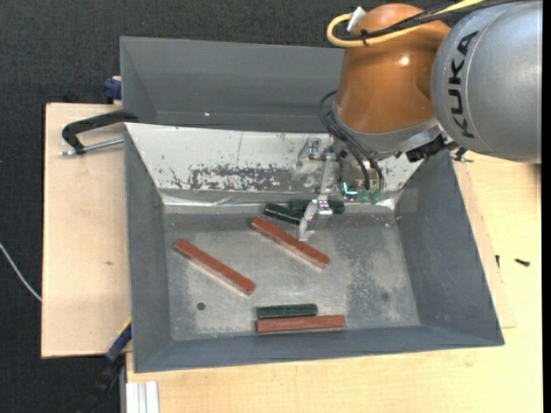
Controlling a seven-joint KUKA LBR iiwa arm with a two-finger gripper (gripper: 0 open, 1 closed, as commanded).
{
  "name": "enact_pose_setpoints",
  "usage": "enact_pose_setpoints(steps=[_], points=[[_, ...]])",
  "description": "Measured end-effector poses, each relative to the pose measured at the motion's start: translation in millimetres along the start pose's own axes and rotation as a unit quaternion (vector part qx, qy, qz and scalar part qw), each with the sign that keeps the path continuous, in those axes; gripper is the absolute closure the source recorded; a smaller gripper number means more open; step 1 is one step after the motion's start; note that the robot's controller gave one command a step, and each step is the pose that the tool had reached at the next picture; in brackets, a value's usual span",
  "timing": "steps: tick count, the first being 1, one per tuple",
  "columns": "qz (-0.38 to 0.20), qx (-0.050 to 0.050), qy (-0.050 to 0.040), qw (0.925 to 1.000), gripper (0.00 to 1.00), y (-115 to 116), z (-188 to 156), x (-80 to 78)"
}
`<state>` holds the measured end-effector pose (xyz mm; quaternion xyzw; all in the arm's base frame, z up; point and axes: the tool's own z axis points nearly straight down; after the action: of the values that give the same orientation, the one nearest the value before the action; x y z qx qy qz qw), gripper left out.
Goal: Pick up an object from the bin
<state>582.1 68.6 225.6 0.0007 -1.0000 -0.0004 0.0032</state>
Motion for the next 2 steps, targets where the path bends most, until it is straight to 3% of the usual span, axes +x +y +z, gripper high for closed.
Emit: enact_pose_setpoints(steps=[1, 2], points=[[0.000, 0.000, -0.0020, 1.0000, 0.00, 0, -2, -0.5], [0.015, 0.000, -0.0035, 0.9999, 0.00, 9, -41, -1.9]])
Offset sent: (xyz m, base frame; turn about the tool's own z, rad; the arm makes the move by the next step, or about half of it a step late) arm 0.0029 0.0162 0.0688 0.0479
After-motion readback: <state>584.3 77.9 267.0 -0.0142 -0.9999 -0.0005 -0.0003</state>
